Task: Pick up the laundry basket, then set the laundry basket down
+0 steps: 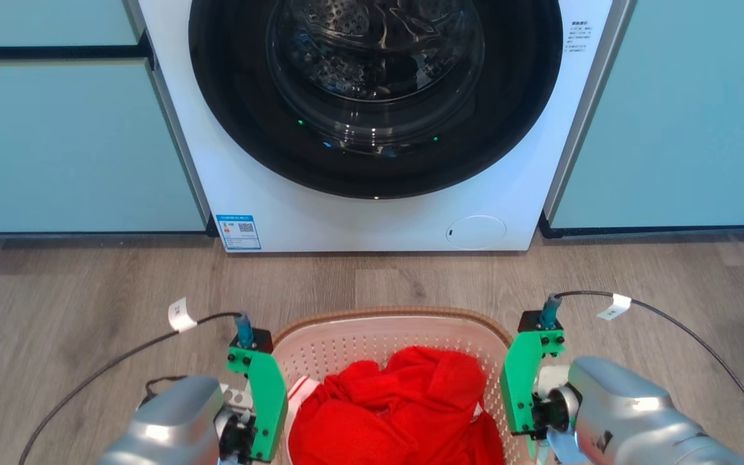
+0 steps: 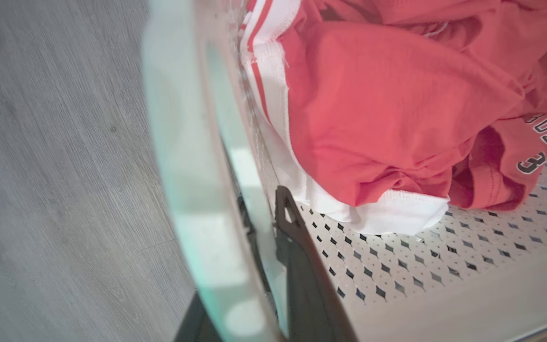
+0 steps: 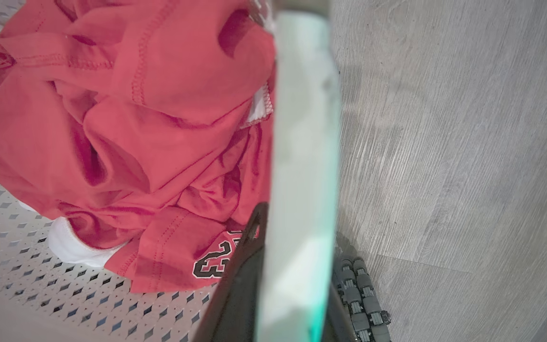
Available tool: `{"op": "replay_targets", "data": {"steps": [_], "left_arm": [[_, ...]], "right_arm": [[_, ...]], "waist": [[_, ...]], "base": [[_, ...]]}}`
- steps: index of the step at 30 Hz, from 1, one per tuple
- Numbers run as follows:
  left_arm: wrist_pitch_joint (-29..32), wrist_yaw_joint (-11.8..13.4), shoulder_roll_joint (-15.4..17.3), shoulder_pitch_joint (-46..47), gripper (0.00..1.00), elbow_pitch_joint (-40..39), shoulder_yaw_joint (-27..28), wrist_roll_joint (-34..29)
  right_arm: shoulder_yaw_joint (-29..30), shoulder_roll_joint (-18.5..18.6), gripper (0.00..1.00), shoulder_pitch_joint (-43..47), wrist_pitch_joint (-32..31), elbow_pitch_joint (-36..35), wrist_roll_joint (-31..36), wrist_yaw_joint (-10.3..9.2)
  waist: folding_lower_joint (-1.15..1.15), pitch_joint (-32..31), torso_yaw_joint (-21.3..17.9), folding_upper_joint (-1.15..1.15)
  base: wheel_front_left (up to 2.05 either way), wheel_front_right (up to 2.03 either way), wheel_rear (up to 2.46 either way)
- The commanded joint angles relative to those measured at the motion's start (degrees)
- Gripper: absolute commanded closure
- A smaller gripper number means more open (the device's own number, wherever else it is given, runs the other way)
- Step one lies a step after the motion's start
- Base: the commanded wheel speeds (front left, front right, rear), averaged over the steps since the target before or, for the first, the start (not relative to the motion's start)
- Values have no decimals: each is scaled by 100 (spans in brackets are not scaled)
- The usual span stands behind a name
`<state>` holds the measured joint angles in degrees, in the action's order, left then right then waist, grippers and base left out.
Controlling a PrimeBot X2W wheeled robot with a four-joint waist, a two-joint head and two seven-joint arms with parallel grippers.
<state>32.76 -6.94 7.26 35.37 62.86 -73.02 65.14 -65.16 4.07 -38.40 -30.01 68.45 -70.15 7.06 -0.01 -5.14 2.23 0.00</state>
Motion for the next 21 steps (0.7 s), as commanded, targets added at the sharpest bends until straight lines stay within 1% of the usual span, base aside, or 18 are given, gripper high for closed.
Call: {"op": "replay_targets", "data": {"steps": [1, 21], "left_arm": [[48, -55, 2, 171, 100, -189, 13, -24], [26, -55, -22, 141, 100, -154, -24, 27]], "right_arm": [[-22, -119, 100, -321, 78, -175, -22, 43], [-260, -119, 100, -381, 158, -116, -260, 43]], "waist": [[1, -15, 6, 0], [1, -16, -32, 0]], "base": [[0, 0, 0], [0, 0, 0]]}}
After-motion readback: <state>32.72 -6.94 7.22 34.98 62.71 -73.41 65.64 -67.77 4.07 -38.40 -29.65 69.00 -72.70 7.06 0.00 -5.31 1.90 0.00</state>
